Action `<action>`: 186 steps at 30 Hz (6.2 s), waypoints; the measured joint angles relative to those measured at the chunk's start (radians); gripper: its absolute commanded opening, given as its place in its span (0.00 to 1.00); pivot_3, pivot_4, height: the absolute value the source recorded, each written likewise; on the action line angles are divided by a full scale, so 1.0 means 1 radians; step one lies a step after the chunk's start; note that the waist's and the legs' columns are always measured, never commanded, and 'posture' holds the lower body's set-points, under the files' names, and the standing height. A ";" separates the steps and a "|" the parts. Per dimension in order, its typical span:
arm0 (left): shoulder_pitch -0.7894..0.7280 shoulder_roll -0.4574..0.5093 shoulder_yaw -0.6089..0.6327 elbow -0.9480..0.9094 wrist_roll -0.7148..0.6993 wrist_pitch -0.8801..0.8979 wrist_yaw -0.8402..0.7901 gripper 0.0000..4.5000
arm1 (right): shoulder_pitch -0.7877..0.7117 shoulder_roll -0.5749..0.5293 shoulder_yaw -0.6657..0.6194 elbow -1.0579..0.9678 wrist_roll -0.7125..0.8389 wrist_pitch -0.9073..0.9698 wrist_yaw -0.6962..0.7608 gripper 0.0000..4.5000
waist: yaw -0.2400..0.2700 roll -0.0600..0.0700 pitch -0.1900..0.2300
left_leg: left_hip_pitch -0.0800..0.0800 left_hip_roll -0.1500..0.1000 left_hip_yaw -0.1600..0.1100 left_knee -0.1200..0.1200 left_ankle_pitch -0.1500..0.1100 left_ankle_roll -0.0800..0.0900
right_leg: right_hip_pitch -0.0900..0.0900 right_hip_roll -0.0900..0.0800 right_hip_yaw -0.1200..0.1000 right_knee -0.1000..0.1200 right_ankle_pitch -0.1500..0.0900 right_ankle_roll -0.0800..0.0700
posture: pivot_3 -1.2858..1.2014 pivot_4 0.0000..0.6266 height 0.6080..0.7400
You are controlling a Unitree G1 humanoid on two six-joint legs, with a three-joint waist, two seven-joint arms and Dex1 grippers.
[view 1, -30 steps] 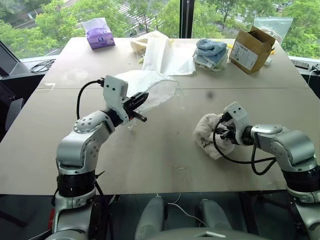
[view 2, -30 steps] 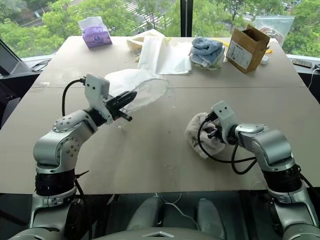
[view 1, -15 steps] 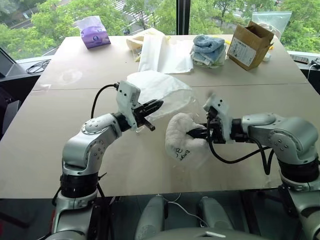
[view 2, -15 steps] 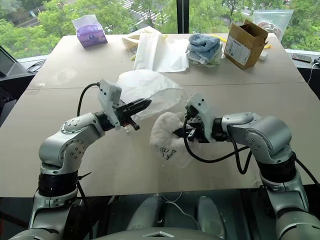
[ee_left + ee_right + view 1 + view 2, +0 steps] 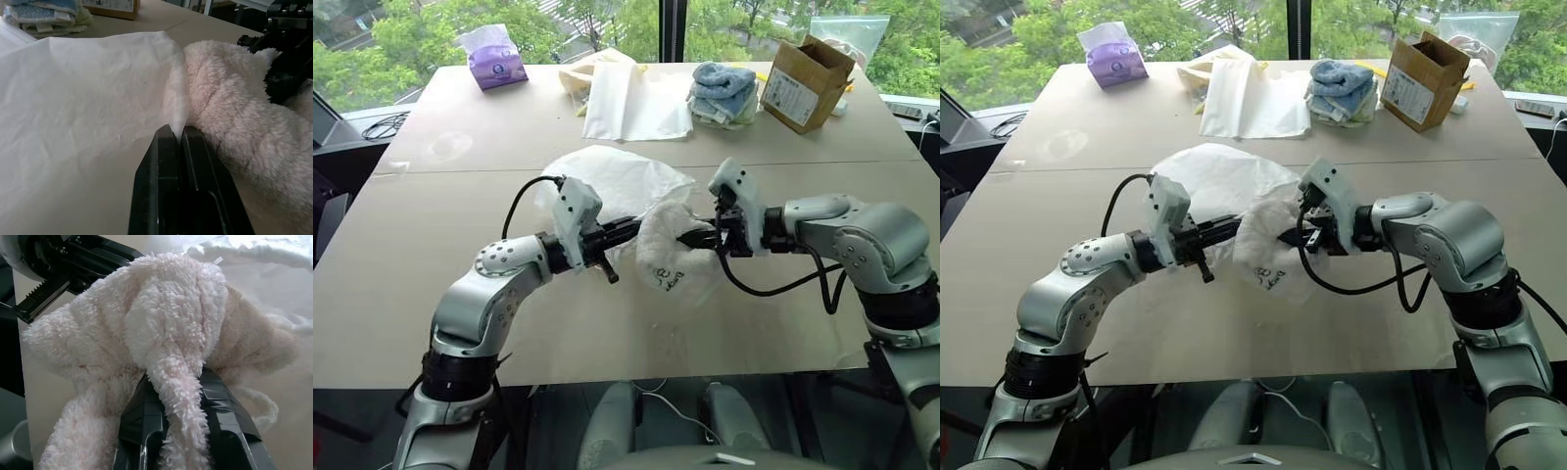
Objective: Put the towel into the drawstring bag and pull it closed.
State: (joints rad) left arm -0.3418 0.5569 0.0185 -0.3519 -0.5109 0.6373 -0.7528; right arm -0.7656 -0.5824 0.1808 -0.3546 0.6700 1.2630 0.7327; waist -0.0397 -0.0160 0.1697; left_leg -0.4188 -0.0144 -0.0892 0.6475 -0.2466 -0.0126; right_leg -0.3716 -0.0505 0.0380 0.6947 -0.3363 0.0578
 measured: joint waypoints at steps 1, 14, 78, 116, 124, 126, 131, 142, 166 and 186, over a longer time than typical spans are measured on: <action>0.000 -0.001 0.001 0.003 0.001 -0.006 0.004 0.00 | -0.002 -0.010 -0.006 -0.010 0.015 0.003 0.009 0.02 | 0.000 0.000 0.000 | 0.000 0.000 0.000 0.000 0.000 0.000 | 0.000 0.000 0.000 0.000 0.000 0.000 | 0.52 0.24 1.00; 0.000 0.000 0.002 0.009 0.007 -0.035 0.003 0.00 | -0.030 0.020 -0.034 -0.002 0.042 -0.027 0.001 0.02 | -0.002 0.000 0.000 | 0.000 0.000 0.000 0.002 0.000 0.000 | 0.000 0.001 0.001 0.002 0.000 0.000 | 0.52 0.24 1.00; -0.054 -0.150 0.008 0.051 -0.161 0.008 -0.048 0.00 | 0.292 0.446 0.083 0.212 -0.274 -0.730 -0.239 0.02 | -0.030 0.001 -0.001 | 0.003 0.001 0.005 0.006 0.002 -0.002 | -0.004 0.003 0.007 0.016 0.000 0.000 | 0.52 0.24 1.00; -0.066 -0.191 0.032 0.098 -0.249 0.045 -0.038 0.00 | 0.259 0.670 -0.176 0.249 -0.051 -0.586 -0.529 0.24 | -0.033 0.001 -0.001 | 0.004 0.002 0.005 0.004 0.002 -0.003 | -0.005 0.004 0.007 0.016 0.000 0.000 | 0.52 0.24 1.00; -0.078 -0.266 0.039 0.117 -0.257 0.047 0.045 0.00 | 0.244 0.637 -0.155 0.201 -0.052 -0.466 -0.649 0.84 | -0.021 0.001 -0.001 | 0.003 0.000 0.004 0.006 0.002 -0.003 | -0.005 0.002 0.007 0.016 0.000 0.000 | 0.52 0.24 1.00; -0.088 -0.287 0.053 0.131 -0.257 0.040 0.079 0.00 | 0.251 0.575 -0.124 0.126 -0.060 -0.404 -0.640 0.84 | -0.023 0.001 -0.001 | 0.003 0.001 0.004 0.006 0.002 -0.003 | -0.005 0.003 0.007 0.016 0.000 0.000 | 0.52 0.24 1.00; -0.109 -0.315 0.077 0.172 -0.271 0.039 0.120 0.00 | 0.278 0.470 -0.119 0.026 -0.037 -0.304 -0.601 0.84 | -0.028 0.001 -0.001 | 0.003 0.001 0.004 0.005 0.002 -0.003 | -0.004 0.003 0.007 0.016 0.000 0.000 | 0.52 0.24 1.00; -0.126 -0.310 0.162 0.212 -0.321 0.045 0.130 0.00 | 0.326 0.408 -0.305 -0.095 0.202 -0.198 -0.541 0.84 | -0.027 0.001 -0.001 | 0.003 0.001 0.004 0.005 0.001 -0.001 | -0.004 0.003 0.006 0.016 0.000 0.000 | 0.52 0.24 1.00; -0.107 -0.274 0.143 0.158 -0.410 0.143 0.130 0.00 | 0.248 0.376 -0.074 0.103 -0.106 -0.452 -0.360 0.00 | -0.017 0.000 -0.001 | 0.003 0.001 0.003 0.006 0.002 -0.003 | -0.003 0.003 0.006 0.015 0.000 0.000 | 0.52 0.24 1.00; -0.146 -0.233 0.166 0.204 -0.416 0.115 0.097 0.00 | 0.230 0.343 -0.093 0.066 -0.108 -0.434 -0.257 0.80 | -0.011 0.000 -0.001 | 0.003 0.000 0.002 0.006 0.003 -0.003 | -0.003 0.002 0.005 0.014 0.000 0.000 | 0.52 0.24 1.00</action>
State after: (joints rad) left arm -0.4876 0.3242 0.1848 -0.1480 -0.9271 0.7524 -0.6554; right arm -0.5360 -0.2393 0.0878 -0.2891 0.5621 0.8288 0.4757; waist -0.0507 -0.0161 0.1692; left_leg -0.4162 -0.0140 -0.0871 0.6533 -0.2441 -0.0159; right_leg -0.3747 -0.0480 0.0427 0.7090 -0.3363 0.0578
